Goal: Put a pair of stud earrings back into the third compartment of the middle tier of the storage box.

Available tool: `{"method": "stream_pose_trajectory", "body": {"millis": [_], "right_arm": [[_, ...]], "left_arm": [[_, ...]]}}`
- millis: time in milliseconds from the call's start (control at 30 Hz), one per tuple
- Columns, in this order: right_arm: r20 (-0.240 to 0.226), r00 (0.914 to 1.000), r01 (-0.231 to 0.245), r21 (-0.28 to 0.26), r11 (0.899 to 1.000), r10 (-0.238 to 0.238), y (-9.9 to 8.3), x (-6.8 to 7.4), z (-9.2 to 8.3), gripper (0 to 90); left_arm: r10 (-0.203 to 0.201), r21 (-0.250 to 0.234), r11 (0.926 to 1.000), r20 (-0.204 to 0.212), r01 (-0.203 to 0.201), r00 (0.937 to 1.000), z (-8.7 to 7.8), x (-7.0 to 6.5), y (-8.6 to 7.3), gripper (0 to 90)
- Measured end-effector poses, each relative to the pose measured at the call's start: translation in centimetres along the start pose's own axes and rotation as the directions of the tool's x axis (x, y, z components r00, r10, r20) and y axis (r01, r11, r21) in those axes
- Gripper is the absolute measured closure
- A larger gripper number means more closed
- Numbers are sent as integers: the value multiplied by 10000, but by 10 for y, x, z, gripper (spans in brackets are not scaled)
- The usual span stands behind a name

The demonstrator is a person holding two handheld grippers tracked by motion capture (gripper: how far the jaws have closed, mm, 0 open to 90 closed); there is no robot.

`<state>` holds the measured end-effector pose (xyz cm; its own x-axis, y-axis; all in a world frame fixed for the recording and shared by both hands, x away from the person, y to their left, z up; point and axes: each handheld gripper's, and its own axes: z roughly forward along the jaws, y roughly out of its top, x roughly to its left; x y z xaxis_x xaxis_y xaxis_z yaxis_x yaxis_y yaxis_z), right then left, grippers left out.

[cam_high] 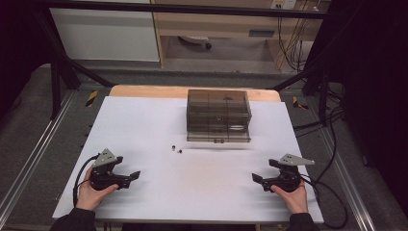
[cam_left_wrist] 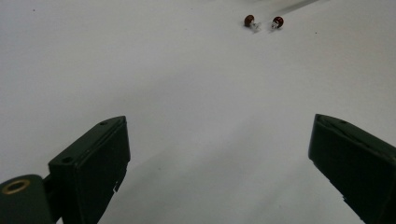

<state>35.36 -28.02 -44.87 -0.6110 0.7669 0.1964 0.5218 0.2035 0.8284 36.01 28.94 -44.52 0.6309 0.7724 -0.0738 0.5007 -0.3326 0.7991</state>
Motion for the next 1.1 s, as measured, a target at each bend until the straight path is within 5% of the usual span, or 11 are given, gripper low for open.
{"method": "stream_pose_trajectory", "body": {"millis": [1100], "right_arm": [[70, 10000, 54, 80, 10000, -55, 1, 0, -1, 6]], "left_arm": [[25, 148, 9999, 111, -27, 9999, 12, -19, 20, 54]]}}
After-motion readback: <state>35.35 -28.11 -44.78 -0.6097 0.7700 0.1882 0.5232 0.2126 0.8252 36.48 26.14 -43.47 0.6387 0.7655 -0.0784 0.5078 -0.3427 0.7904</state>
